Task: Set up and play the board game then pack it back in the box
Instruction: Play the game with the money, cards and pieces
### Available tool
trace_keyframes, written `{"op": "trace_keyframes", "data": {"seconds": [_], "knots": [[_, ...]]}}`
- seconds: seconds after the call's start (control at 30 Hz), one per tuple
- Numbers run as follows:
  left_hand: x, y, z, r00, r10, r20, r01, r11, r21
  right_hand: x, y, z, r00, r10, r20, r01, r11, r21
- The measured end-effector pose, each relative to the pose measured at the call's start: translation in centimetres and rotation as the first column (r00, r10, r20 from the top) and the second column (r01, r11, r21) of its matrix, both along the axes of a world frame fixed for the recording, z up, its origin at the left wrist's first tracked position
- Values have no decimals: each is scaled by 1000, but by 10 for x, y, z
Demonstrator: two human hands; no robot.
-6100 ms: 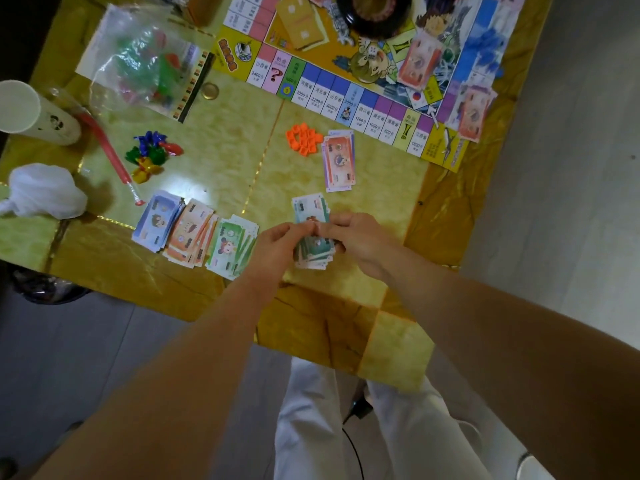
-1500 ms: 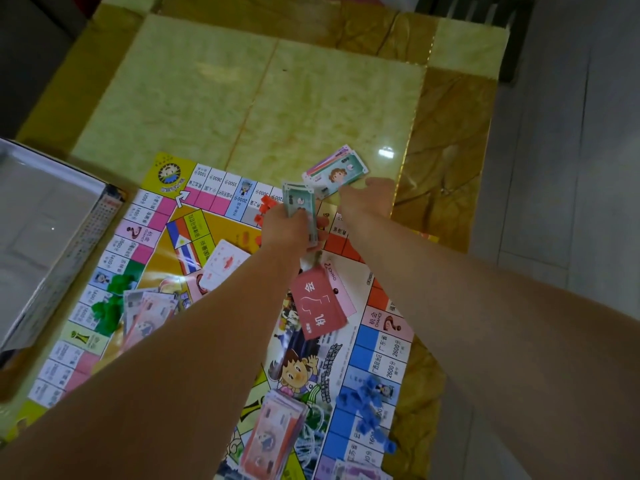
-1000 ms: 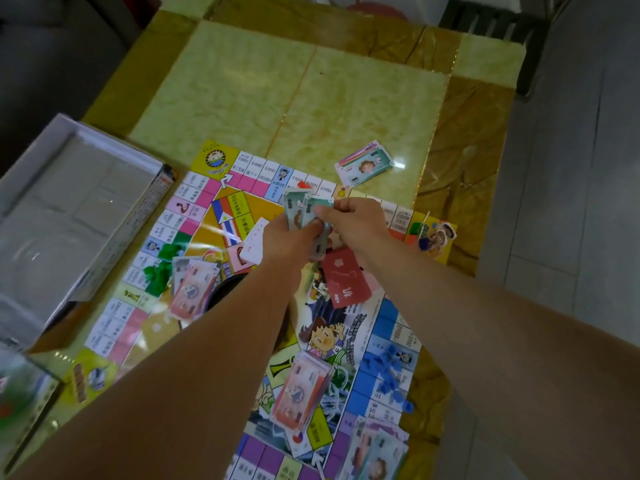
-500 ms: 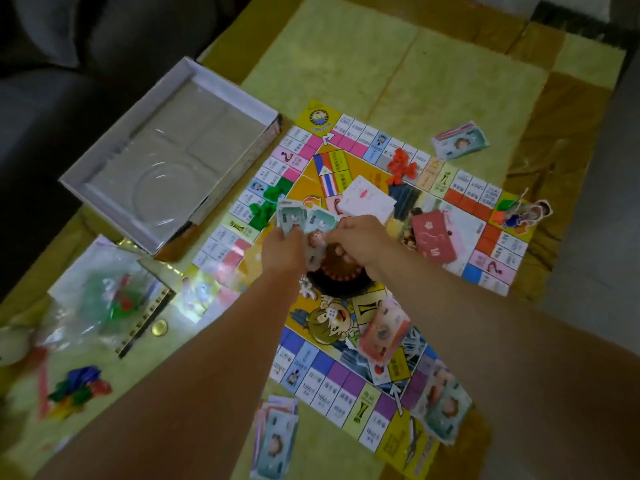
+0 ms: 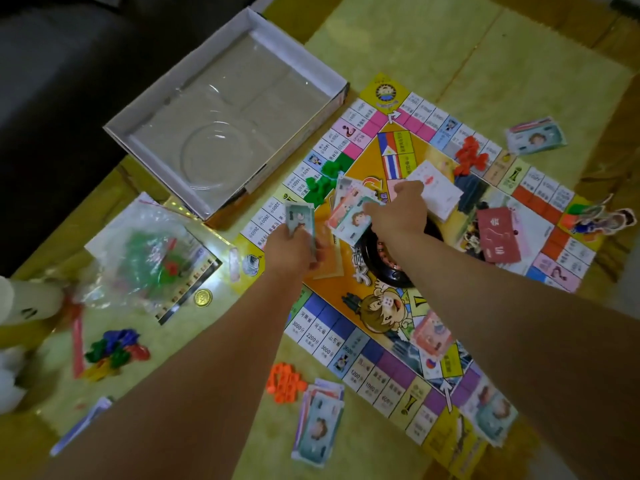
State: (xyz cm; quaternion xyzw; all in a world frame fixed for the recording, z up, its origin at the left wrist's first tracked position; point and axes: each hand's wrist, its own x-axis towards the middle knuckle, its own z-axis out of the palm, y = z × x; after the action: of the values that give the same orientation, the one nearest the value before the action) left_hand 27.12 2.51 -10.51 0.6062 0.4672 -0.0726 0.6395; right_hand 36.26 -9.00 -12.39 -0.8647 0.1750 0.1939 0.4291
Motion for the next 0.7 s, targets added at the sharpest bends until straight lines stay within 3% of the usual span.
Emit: {"op": "trace_keyframes", "data": {"seconds": [0.2,0.4,0.7], "knots": [[-20,0,15,992,-118,37,120,990,-69,-30,2,13,998,59,-3,-58,996,69],[-40,-1,20,993,-118,24,118,992,-42,-63,6,20,977,207,-42,-207,978,15],[-48,10,11,995,-101,13,102,993,-67,-59,22,-1,936,322,-144,-304,943,137]]}}
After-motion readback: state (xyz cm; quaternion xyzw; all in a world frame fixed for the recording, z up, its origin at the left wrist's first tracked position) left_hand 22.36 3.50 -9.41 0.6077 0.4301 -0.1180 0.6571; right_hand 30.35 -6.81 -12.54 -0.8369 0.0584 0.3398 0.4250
